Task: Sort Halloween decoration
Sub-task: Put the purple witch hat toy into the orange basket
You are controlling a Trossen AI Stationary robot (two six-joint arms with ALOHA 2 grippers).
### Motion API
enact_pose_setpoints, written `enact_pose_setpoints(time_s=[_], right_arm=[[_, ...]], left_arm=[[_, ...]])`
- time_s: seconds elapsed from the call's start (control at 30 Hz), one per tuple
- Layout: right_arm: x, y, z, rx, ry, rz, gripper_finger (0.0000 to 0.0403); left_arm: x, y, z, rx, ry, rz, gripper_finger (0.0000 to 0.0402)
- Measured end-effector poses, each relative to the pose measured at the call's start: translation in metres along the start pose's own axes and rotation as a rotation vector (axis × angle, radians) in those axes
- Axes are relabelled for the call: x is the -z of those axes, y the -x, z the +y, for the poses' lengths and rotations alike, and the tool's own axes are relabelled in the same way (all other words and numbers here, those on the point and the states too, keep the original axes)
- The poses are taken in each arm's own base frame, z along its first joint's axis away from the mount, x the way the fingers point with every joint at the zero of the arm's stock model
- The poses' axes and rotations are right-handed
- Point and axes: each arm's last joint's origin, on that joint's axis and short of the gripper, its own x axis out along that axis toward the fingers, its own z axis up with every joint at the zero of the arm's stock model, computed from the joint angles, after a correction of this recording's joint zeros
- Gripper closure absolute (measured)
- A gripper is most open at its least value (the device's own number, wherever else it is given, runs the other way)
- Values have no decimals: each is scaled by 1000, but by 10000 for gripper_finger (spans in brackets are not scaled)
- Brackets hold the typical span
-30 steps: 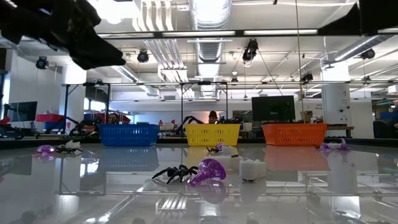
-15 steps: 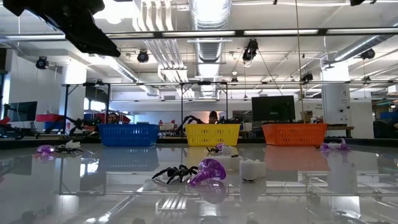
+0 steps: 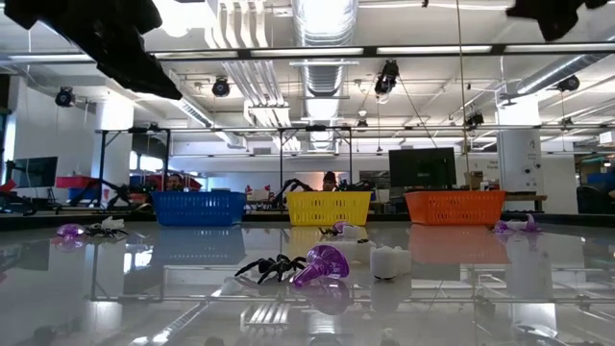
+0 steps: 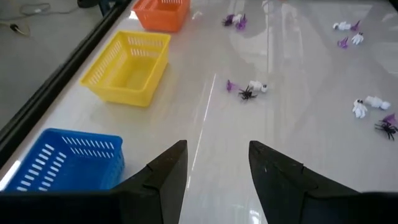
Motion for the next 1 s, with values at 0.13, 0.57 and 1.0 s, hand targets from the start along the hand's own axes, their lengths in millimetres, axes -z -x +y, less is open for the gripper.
enact_pose_setpoints(time_s=[0.13,0.57,1.0], right_arm=[[26,-14,6,82,-28,112,275],[100,-53,24,247,-98,344,275],[161,-58,14,389,-207,486,275]], left_arm=[[1,-7,-1,-2,-2,33,247],[5,-27,-2,-5,-12,133,247],[7,-33,-3,-5,-14,164,247]])
